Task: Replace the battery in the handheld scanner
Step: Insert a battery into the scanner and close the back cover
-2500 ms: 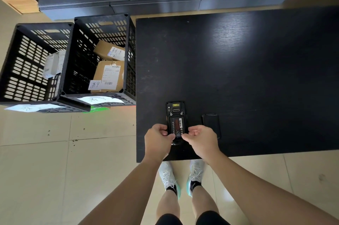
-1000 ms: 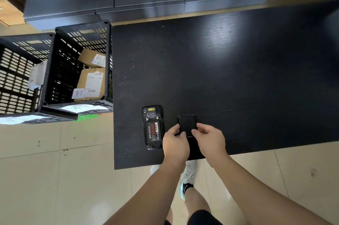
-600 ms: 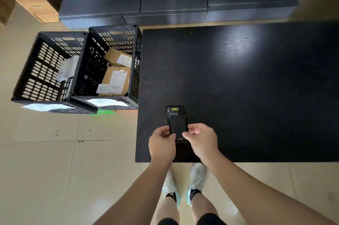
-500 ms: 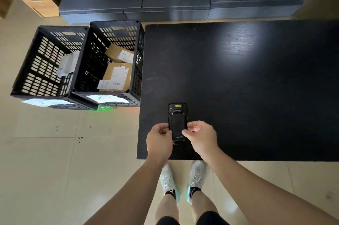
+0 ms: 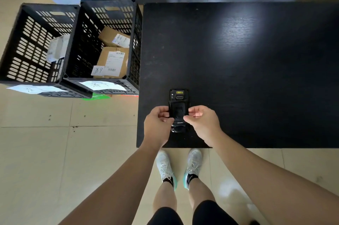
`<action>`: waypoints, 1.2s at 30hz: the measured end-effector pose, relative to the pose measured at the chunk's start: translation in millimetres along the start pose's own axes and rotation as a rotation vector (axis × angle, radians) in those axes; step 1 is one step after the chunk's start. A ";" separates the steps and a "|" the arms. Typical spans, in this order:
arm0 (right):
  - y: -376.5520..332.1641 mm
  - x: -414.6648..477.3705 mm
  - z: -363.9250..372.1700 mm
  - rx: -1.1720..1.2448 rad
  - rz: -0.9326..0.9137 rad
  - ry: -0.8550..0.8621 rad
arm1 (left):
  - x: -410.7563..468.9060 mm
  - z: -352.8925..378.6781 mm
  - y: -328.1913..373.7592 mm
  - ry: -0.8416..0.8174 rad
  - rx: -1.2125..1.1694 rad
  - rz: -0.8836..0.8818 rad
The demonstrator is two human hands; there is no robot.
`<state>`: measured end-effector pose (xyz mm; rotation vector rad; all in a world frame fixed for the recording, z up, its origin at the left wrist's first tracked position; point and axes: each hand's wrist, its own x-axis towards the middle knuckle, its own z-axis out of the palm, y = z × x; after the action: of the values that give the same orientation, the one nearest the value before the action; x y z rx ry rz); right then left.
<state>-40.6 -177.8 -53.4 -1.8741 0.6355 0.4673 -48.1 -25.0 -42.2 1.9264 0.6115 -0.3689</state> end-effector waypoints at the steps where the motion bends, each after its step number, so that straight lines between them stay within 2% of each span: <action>1: 0.6 0.4 0.3 0.002 0.001 -0.001 | 0.9 -0.4 -0.6 -0.003 0.000 0.011; 7: 3.8 1.8 -3.2 0.024 0.004 -0.028 | 6.7 -3.6 -2.0 -0.056 -0.006 0.063; 23: 7.4 -1.4 -3.8 -0.029 -0.002 -0.017 | 4.0 -3.1 -8.3 -0.084 0.009 0.057; 36: 7.3 -8.1 5.1 -0.095 0.016 0.097 | 2.9 4.3 -7.4 -0.041 0.240 0.072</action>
<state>-51.6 -173.6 -55.8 -1.9925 0.7040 0.4247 -49.8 -25.7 -51.1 2.1579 0.4864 -0.4515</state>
